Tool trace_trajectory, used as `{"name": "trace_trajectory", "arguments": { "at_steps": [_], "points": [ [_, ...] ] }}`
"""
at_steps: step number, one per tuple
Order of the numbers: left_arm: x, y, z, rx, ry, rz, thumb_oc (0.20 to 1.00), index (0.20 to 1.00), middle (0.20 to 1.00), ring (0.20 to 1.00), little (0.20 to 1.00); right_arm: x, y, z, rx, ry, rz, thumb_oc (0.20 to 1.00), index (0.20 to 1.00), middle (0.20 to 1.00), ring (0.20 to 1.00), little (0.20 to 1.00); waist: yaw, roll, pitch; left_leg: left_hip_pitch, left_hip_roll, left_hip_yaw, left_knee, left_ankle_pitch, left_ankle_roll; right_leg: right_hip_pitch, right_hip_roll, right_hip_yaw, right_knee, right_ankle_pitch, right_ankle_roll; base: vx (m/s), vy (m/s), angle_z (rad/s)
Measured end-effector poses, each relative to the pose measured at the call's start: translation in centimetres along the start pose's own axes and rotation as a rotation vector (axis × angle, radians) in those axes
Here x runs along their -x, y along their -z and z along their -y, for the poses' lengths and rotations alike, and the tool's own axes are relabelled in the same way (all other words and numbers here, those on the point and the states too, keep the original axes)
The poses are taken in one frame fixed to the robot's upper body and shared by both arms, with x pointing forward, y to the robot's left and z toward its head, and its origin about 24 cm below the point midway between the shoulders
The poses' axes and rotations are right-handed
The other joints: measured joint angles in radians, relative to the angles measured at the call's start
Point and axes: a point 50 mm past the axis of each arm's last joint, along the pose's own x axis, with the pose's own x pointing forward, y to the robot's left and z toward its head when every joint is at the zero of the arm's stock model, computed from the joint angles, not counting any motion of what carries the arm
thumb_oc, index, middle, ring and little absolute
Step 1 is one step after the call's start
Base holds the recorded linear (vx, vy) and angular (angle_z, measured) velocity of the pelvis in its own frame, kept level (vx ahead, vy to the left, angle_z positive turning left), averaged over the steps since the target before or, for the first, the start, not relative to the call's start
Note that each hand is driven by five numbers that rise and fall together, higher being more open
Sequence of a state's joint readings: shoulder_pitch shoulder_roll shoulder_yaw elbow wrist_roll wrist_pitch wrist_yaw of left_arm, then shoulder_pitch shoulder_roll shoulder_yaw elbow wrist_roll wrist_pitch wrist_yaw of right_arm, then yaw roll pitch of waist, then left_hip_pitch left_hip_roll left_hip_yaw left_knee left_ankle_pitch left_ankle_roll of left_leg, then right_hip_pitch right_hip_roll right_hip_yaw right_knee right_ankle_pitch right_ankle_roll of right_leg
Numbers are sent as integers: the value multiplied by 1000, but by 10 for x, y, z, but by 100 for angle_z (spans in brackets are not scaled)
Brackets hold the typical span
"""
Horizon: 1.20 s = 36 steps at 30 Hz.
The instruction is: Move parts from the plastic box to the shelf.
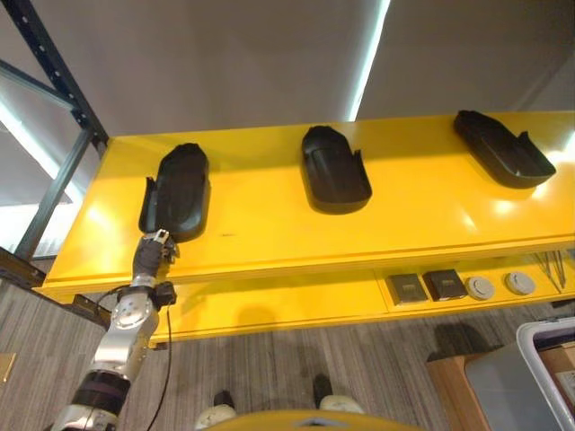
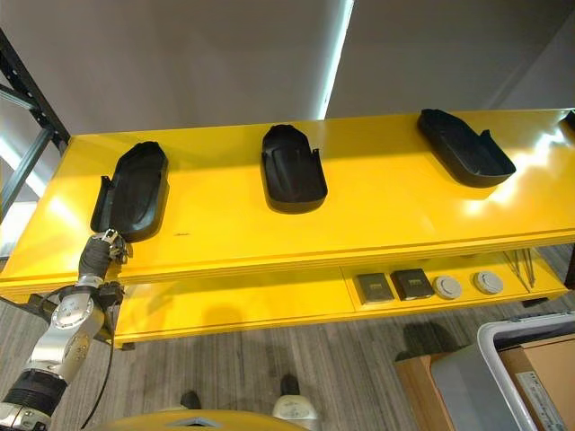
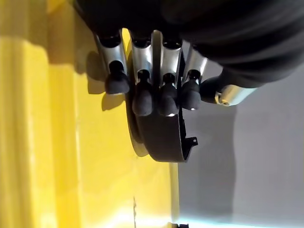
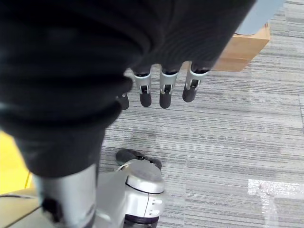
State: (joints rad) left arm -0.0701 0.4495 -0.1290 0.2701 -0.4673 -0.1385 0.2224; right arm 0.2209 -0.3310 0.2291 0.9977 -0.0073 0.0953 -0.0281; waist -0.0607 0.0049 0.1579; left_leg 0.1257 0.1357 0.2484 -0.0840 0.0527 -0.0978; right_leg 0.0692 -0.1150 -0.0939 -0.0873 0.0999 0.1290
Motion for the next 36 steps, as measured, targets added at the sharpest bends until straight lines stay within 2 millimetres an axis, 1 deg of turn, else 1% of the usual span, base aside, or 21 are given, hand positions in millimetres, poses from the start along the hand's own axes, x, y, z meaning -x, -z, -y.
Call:
{"name": "trace_trajectory", "arguments": {
  "at_steps": [2, 7, 12, 16, 17, 18, 21, 25, 27, 28, 30, 31, 33, 34, 35, 36],
  "points": [
    [-8, 1, -3, -9, -32, -11, 200, 200, 200, 200, 200, 0, 0, 0, 6, -3, 1, 1000, 1000, 1000, 1000, 1000, -3, 1, -2, 3, 0, 2, 0, 0, 0, 1, 1, 0, 1, 1, 1, 8, 1, -5],
    [-17, 4, -6, -30, -66, -31, 200, 200, 200, 200, 200, 0, -1, 1, 30, -2, 3, 1000, 1000, 1000, 1000, 1000, -22, 0, -6, 15, 0, 21, 0, -2, 0, 0, 1, 14, 0, 3, 0, -5, -2, -9],
    [-18, 5, -8, -29, -81, -30, 200, 200, 200, 200, 200, 0, -1, 1, 55, -6, 1, 1000, 1000, 1000, 1000, 1000, -28, -2, -7, 16, 0, 26, 0, -2, 0, 0, 1, 25, 1, 6, -4, -7, -5, -5],
    [-17, 5, -5, -21, -67, -24, 200, 200, 200, 200, 200, 0, 1, 1, 59, -7, -8, 1000, 1000, 1000, 1000, 1000, -22, -9, -14, 16, 0, 26, 0, -2, 1, 0, 1, 25, 0, 6, -4, 0, 0, 0],
    [-16, 5, -5, -19, -64, -21, 718, 718, 718, 718, 718, 0, 0, 1, 59, -6, -6, 1000, 1000, 1000, 1000, 1000, -22, -12, -15, 15, 0, 26, 0, -2, 1, 0, 1, 25, 0, 6, -4, 0, 0, 0],
    [-15, 5, -4, -19, -58, -17, 1000, 1000, 1000, 1000, 1000, 0, 0, 1, 59, -6, -5, 1000, 1000, 1000, 1000, 1000, -20, -14, -17, 15, 0, 25, 0, -2, 1, 0, 1, 25, 0, 6, -4, -31, -8, 1],
    [-9, 1, 1, -6, -9, 4, 1000, 1000, 1000, 1000, 1000, 0, -1, 1, 59, -6, -3, 1000, 1000, 1000, 1000, 1000, -11, -16, -17, 14, 0, 25, 0, -2, 1, 0, 1, 24, 0, 6, -4, -33, -3, 1],
    [6, -16, 15, 73, 138, 79, 1000, 1000, 1000, 1000, 1000, -1, -3, 1, 57, -4, 1, 1000, 1000, 1000, 1000, 1000, 20, -13, -16, 12, -1, 19, 0, -2, 1, 2, 0, 18, 0, 6, -3, -52, -3, 6],
    [20, -31, 29, 189, 296, 111, 1000, 1000, 1000, 1000, 1000, -1, -3, -1, 50, -9, -4, 1000, 1000, 1000, 1000, 1000, 35, -9, -16, 6, -3, -4, 0, 0, 4, 9, -4, -3, -1, 5, -3, -56, 2, 22],
    [25, -32, 33, 236, 356, 106, 1000, 1000, 1000, 1000, 1000, -1, -3, -1, 49, -7, -6, 1000, 1000, 1000, 1000, 1000, 46, -4, -17, 6, -4, -5, 0, 1, 4, 9, -4, -4, -1, 5, -3, -56, 9, 17],
    [35, -25, 35, 331, 462, 52, 1000, 1000, 1000, 1000, 1000, -1, -3, 2, 42, 2, -5, 1000, 1000, 1000, 1000, 1000, 62, 12, -18, 3, -5, -9, -1, 0, 4, 17, -7, -15, -1, 5, -3, -41, 8, 9],
    [42, -18, 35, 375, 512, 11, 1000, 1000, 1000, 1000, 1000, -1, -3, 3, 36, 5, -7, 1000, 1000, 1000, 1000, 1000, 59, 18, -22, 1, -7, -17, -1, 0, 4, 19, -10, -24, -1, 0, 2, -41, 0, 20],
    [52, -4, 36, 445, 593, -66, 1000, 1000, 1000, 1000, 1000, -1, -2, 5, 40, 12, -14, 1000, 1000, 1000, 1000, 1000, 75, 36, -32, -1, -8, -28, -1, 3, 6, 19, -10, -29, -1, -3, 2, -53, 2, 18],
    [60, 5, 35, 505, 643, -116, 1000, 1000, 1000, 1000, 1000, -1, -5, 9, 51, 20, -9, 1000, 1000, 1000, 1000, 1000, 93, 44, -34, -4, -8, -29, -1, 3, 6, 20, -10, -31, -1, -3, 3, -52, 7, 4],
    [69, 17, 35, 565, 696, -175, 1000, 1000, 1000, 1000, 1000, -1, -3, 13, 73, 21, -21, 1000, 1000, 1000, 1000, 1000, 99, 47, -36, -6, -8, -29, -1, 2, 6, 22, -10, -31, -1, -3, 3, -50, 9, 2],
    [80, 33, 37, 633, 761, -266, 1000, 1000, 1000, 1000, 1000, -2, -3, 17, 90, 24, -30, 1000, 1000, 1000, 1000, 1000, 95, 50, -38, -4, -8, -30, -1, 1, 5, 23, -10, -31, -1, -6, 3, -66, 18, 2]
  ]
}}
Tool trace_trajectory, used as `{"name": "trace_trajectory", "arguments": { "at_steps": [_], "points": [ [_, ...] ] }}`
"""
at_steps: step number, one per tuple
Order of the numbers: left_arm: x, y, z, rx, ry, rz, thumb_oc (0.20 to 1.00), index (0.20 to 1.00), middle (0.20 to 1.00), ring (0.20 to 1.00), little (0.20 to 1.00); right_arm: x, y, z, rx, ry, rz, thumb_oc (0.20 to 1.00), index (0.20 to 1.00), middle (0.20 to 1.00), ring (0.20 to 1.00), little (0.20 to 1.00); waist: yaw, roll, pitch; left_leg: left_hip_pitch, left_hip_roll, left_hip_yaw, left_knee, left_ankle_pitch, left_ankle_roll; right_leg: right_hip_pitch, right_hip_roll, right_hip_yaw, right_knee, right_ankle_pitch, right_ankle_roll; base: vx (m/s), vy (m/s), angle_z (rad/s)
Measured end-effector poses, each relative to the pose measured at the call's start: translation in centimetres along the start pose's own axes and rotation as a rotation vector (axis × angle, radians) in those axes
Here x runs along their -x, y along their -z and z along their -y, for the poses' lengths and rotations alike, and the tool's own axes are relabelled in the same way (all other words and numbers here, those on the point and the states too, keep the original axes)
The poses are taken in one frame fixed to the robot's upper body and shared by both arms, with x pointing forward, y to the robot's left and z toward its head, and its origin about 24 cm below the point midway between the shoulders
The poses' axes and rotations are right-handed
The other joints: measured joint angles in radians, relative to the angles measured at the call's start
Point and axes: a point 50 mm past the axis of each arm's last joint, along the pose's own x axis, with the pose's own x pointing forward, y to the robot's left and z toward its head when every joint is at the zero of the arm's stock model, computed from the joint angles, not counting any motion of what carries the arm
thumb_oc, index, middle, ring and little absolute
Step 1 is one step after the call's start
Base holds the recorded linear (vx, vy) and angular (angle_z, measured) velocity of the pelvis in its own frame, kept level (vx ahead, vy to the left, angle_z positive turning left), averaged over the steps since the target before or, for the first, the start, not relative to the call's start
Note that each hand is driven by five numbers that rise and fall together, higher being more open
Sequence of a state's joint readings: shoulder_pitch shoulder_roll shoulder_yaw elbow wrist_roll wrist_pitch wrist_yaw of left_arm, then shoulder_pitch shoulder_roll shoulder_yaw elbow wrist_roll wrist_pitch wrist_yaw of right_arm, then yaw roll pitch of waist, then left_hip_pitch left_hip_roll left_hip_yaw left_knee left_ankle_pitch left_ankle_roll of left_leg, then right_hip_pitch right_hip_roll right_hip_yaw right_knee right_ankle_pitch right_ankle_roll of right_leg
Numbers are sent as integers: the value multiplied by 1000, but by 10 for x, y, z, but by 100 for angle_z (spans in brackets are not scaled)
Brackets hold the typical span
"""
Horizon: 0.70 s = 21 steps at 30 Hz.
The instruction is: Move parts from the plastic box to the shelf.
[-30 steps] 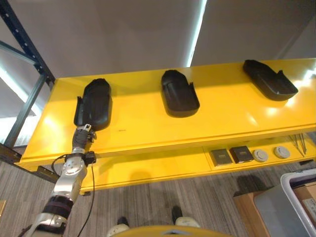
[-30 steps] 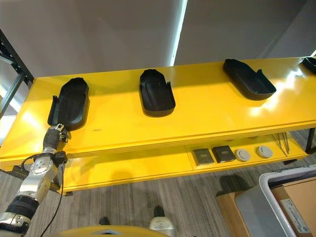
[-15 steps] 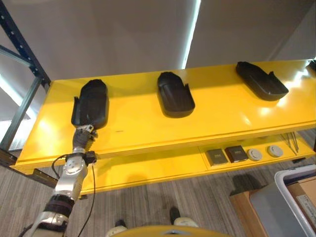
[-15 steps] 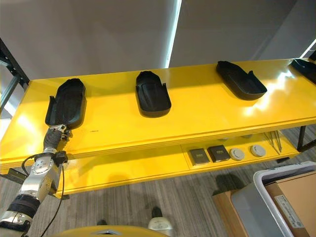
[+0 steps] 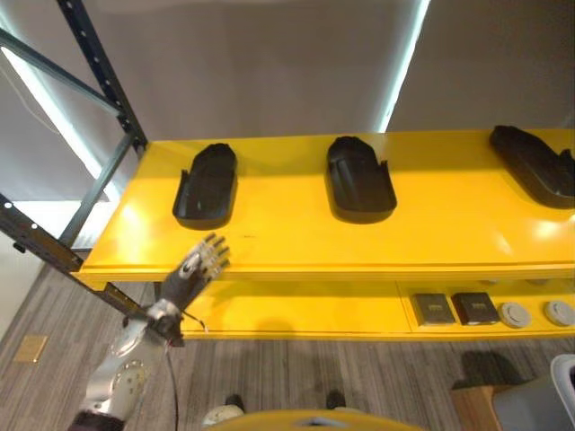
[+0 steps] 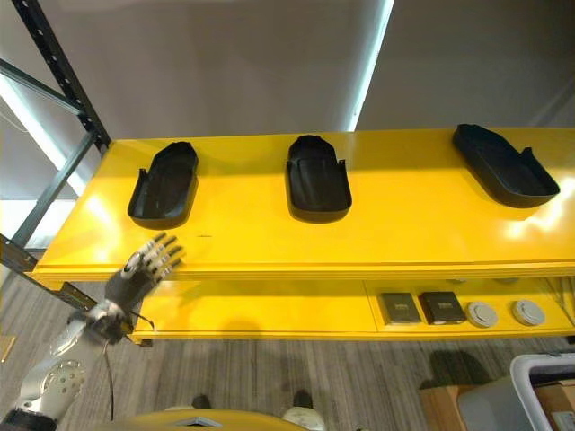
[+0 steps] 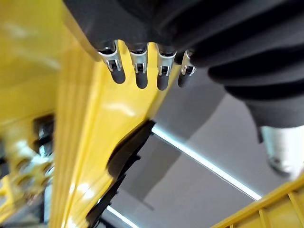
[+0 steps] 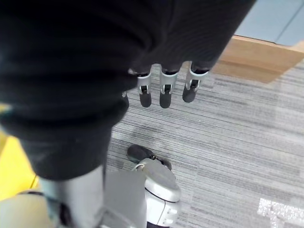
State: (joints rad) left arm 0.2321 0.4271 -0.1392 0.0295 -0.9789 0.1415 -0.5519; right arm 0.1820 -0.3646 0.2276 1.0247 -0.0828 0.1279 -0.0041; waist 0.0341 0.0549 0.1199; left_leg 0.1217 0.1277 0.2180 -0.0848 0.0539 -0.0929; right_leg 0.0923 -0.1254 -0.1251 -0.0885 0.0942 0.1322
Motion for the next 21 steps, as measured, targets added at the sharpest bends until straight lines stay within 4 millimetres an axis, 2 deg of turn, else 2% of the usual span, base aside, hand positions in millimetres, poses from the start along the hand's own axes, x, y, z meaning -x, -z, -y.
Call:
{"name": "trace_trajectory", "arguments": {
  "at_steps": [2, 4, 7, 8, 10, 11, 12, 14, 16, 18, 21],
  "points": [
    [11, 23, -4, 90, 40, -96, 1000, 1000, 1000, 1000, 1000, -1, -4, 4, 11, 3, -1, 1000, 1000, 1000, 1000, 1000, 12, 8, -6, -6, 1, -1, 0, -3, -5, -3, 0, -1, 0, -5, -8, -44, 19, 2],
    [34, 56, -13, 233, 39, -208, 1000, 1000, 1000, 1000, 1000, -2, -9, 10, 17, 7, 9, 1000, 1000, 1000, 1000, 1000, 10, 16, -11, -8, 0, -1, 0, -3, -5, -7, 0, -1, 0, -5, -8, -24, 10, 2],
    [67, 86, -22, 379, -14, -249, 1000, 1000, 1000, 1000, 1000, -2, -12, 13, 21, 5, 5, 1000, 1000, 1000, 1000, 1000, 29, 19, -15, -17, -1, -15, 0, -2, -5, -6, -1, -17, 0, -6, -8, -43, 12, 11],
    [86, 104, -33, 461, -117, -247, 1000, 1000, 1000, 1000, 1000, -2, -12, 15, 30, -4, -1, 1000, 1000, 1000, 1000, 1000, 26, 17, -16, -16, -2, -21, 0, -2, -6, -1, -2, -24, 0, -9, -7, -40, -3, 12],
    [116, 126, -43, 556, -285, -255, 1000, 1000, 1000, 1000, 1000, -2, -14, 16, 33, -9, 4, 1000, 1000, 1000, 1000, 1000, 29, 5, -21, -21, -1, -26, 0, -2, -6, -4, -1, -25, 0, -11, -8, -22, -7, 12],
    [132, 131, -51, 566, -402, -225, 1000, 1000, 1000, 1000, 1000, -2, -11, 15, 33, -14, -9, 1000, 1000, 1000, 1000, 1000, 44, -2, -28, -27, -1, -31, 0, 0, -3, -11, -1, -29, 0, -12, -8, -10, -5, 15],
    [141, 133, -54, 535, -458, -258, 1000, 1000, 1000, 1000, 1000, -2, -9, 14, 32, -21, -14, 1000, 1000, 1000, 1000, 1000, 52, -15, -27, -32, -3, -32, 0, 5, 4, -9, -4, -33, 0, -12, -8, 2, -6, 14],
    [147, 139, -59, 488, -557, -307, 1000, 1000, 1000, 1000, 1000, -3, -12, 15, 29, -20, -17, 1000, 1000, 1000, 1000, 1000, 52, -19, -30, -33, -7, -38, 0, 4, 2, -7, -8, -40, 0, -12, -7, 16, -3, 7],
    [154, 154, -71, 485, -784, -369, 1000, 1000, 1000, 1000, 1000, -6, -14, 6, 19, -43, -39, 1000, 1000, 1000, 1000, 1000, 45, -23, -41, -34, -8, -46, 0, 1, -2, -2, -9, -46, 0, -13, -5, 20, -2, 9],
    [156, 160, -72, 433, -873, -420, 1000, 1000, 1000, 1000, 1000, -6, -14, -1, 12, -51, -46, 1000, 1000, 1000, 1000, 1000, 46, -34, -46, -36, -7, -50, 0, 1, -2, -3, -8, -48, 0, -15, -5, 22, -5, 5],
    [153, 158, -76, 340, -942, -428, 1000, 1000, 1000, 1000, 1000, -6, -13, -6, 17, -59, -50, 1000, 1000, 1000, 1000, 1000, 46, -48, -54, -38, -7, -51, 0, 0, -3, -6, -8, -50, 0, -16, -5, 42, -10, 2]
  ]
}}
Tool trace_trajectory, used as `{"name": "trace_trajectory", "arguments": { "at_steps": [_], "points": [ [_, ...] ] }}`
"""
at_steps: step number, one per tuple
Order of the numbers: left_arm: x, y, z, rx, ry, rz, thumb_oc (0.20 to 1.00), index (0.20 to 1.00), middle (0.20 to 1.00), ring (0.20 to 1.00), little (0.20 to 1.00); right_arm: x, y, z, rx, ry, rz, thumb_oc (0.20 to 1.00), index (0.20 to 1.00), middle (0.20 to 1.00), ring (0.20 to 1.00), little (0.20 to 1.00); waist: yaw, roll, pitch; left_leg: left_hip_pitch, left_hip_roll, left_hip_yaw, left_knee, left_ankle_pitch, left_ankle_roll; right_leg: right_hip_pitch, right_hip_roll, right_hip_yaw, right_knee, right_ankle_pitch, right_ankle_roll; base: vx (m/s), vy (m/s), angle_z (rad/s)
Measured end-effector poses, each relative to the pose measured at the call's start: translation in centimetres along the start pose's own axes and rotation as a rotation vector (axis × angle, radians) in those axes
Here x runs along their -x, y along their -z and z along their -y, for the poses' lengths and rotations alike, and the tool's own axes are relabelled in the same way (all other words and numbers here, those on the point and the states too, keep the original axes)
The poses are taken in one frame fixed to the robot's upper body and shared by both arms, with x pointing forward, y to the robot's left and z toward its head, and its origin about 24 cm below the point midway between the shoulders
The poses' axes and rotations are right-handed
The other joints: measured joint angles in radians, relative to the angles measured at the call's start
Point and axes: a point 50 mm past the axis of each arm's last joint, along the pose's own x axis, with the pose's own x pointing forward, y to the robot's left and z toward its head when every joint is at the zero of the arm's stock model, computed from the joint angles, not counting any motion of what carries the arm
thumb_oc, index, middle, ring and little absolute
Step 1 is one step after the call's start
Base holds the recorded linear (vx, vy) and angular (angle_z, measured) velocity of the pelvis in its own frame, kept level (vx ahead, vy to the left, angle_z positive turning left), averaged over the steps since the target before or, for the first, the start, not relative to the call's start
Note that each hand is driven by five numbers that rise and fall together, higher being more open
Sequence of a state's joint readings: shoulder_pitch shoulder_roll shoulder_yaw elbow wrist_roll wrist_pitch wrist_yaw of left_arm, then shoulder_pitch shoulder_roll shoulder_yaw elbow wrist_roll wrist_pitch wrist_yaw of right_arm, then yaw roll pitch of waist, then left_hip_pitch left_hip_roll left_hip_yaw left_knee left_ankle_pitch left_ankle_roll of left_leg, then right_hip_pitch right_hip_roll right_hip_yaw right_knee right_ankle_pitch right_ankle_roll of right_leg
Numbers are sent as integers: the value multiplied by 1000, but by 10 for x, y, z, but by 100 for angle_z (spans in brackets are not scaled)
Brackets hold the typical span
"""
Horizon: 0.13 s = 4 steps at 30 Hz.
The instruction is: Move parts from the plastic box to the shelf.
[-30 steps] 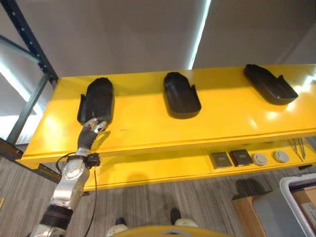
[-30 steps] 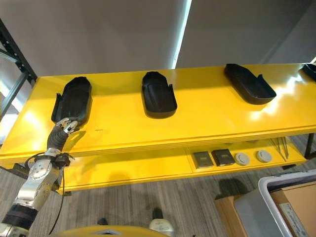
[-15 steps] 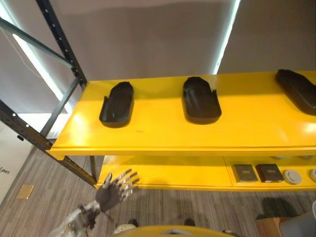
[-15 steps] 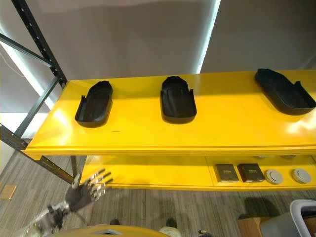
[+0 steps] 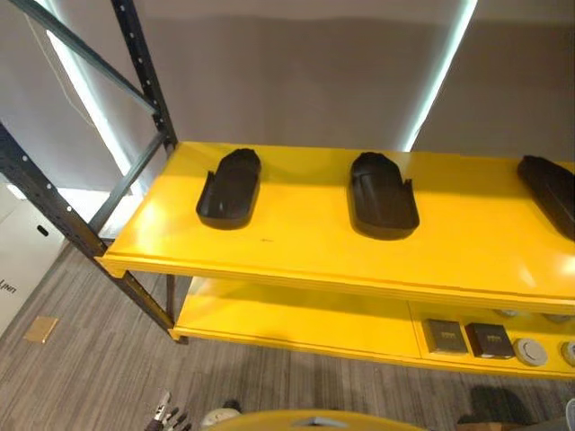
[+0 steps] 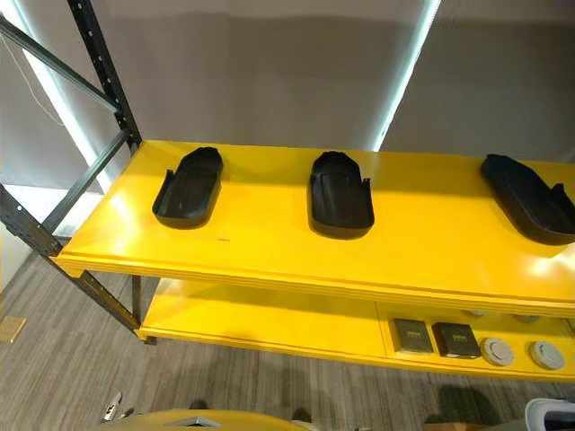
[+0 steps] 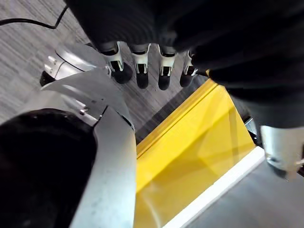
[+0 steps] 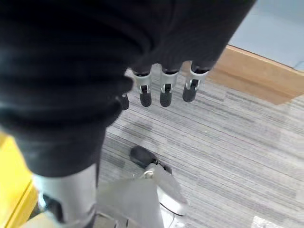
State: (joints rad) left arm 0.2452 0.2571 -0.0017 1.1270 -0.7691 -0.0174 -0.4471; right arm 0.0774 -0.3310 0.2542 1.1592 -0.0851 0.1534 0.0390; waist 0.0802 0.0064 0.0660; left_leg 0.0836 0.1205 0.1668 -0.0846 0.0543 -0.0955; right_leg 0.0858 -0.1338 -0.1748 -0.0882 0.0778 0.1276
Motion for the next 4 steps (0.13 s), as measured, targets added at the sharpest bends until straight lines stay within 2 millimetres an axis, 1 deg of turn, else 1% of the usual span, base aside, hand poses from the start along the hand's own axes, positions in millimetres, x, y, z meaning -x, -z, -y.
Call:
{"name": "trace_trajectory", "arguments": {
  "at_steps": [2, 4],
  "points": [
    [-4, -5, 5, -67, -15, 23, 1000, 1000, 1000, 1000, 1000, 0, 6, -7, -4, -13, -11, 1000, 1000, 1000, 1000, 1000, -5, -8, 0, 0, 0, 0, 0, 0, 1, -1, 0, 0, 0, 0, 0, 17, -1, 0],
    [-6, -8, 8, -111, -23, 36, 1000, 1000, 1000, 1000, 1000, 0, 7, -8, -5, -13, -11, 1000, 1000, 1000, 1000, 1000, -7, -10, -1, 1, 0, 1, 0, 1, 2, 0, 0, 1, 0, 0, 0, 0, 0, 0]
  ]
}}
